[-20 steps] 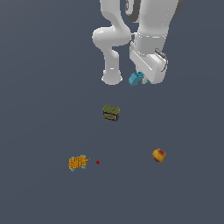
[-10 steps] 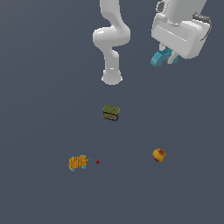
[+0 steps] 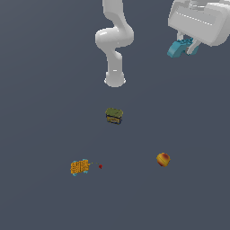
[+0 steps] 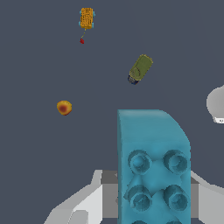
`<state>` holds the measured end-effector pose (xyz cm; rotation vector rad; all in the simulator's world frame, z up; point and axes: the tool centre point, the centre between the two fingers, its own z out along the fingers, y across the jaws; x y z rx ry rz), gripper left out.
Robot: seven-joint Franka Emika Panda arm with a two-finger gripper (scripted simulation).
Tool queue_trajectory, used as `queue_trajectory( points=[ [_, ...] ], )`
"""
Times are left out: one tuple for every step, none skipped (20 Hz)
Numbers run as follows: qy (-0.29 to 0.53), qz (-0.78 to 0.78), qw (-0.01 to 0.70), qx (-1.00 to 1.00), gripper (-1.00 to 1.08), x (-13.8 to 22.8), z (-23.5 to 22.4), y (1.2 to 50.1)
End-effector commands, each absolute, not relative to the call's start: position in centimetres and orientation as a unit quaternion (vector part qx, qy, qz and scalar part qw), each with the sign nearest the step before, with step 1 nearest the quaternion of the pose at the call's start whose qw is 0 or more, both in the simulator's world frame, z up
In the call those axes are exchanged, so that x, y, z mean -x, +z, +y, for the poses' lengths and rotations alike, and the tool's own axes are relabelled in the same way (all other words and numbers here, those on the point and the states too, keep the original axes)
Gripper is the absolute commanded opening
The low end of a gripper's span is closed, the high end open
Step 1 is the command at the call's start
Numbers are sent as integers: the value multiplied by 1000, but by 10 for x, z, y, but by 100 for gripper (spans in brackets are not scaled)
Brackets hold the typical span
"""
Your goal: Pick up a designated object from a clutter of objects.
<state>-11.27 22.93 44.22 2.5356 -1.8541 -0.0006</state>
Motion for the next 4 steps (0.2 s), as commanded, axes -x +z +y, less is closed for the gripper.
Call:
queue_trajectory(
  points=[
    [0, -591, 0, -807, -100, 112, 232, 446],
    [0, -591, 0, -807, -100, 112, 233, 446],
    [0, -591, 0, -807, -100, 112, 233, 447],
    [0, -591, 0, -807, -100, 112, 233, 447]
  ],
)
